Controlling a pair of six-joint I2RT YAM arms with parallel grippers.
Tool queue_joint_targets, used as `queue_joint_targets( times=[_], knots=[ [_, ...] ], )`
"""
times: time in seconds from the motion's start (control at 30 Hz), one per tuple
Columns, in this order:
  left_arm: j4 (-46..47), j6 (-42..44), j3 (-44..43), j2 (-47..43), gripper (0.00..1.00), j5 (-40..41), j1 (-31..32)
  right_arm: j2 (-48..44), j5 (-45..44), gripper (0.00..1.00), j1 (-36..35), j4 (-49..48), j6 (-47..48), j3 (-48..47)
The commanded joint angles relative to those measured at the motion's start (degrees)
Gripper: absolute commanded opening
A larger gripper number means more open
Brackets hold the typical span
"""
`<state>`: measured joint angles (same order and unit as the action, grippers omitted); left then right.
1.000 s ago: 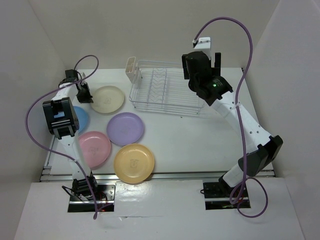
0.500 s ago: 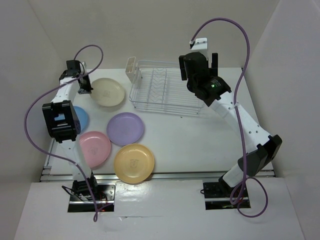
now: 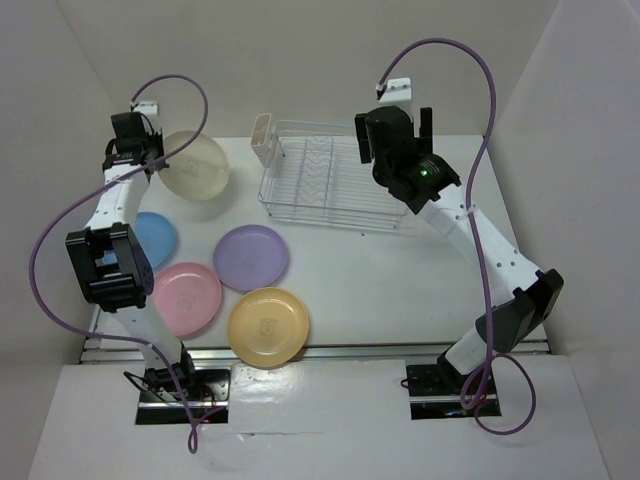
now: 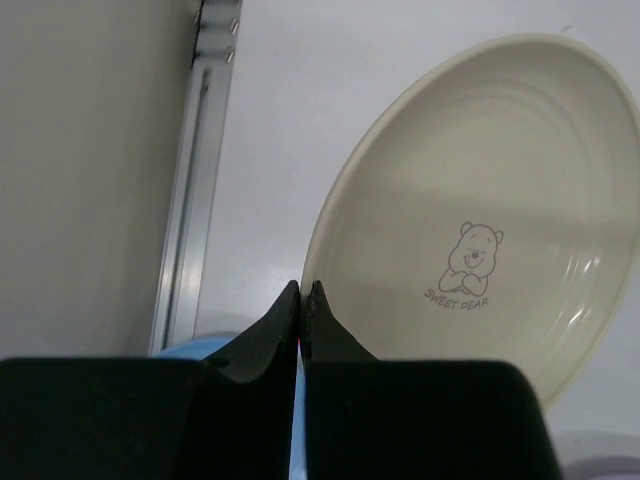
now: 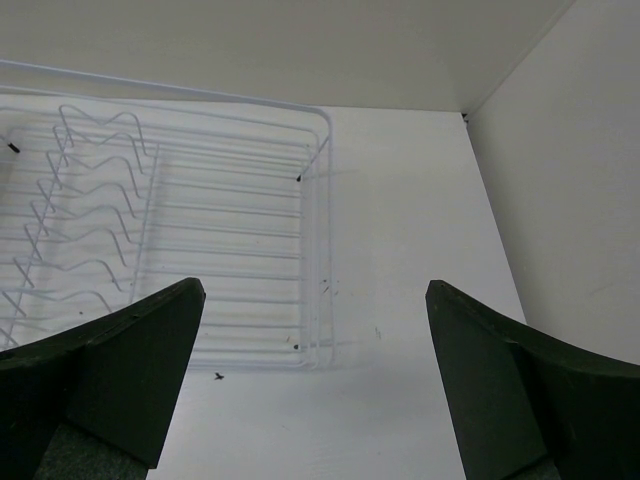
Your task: Load the plates into the dish rack
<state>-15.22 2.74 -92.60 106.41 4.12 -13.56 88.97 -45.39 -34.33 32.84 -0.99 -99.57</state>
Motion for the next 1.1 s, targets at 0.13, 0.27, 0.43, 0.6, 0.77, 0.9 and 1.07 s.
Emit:
queue_joint_targets(
  times=[0.13,0.27,0.43,0.6,0.77,0.9,1.07],
  knots=[
    [41.07,3.48,6.86,-11.21,0.00,-13.15,8.71,-0.29,0.65,1.00,-1.79,-0.76,-0.32,0.08],
    [55.92,7.97,7.36,-10.09,0.00,-22.52,12.60,0.24,-0.66,1.00,-1.80,-0.06,-0.32,-0.45],
    [54.66,29.73,0.42,-3.16,0.00,-32.58,21.27,-0.99,-1.20,1.00,-1.80,0.47,-0.85,0.43],
    [50.03,43.01,-5.93,2.47,0.00,-32.78,25.24,-0.46,-1.72,1.00,-1.80,2.23,-1.38,-0.18],
    [49.32,48.84,-7.25,5.12,0.00,-31.37,27.09,-0.46,-2.25,1.00,-2.32,2.23,-1.38,-0.19],
    [49.94,49.64,-6.54,7.31,0.00,-30.22,27.10,-1.51,-2.78,1.00,-2.32,3.55,-1.38,0.43],
    [53.97,46.49,-8.38,9.86,0.00,-29.70,27.10,-2.04,-1.64,1.00,-2.32,9.87,-4.71,-0.71]
  ],
)
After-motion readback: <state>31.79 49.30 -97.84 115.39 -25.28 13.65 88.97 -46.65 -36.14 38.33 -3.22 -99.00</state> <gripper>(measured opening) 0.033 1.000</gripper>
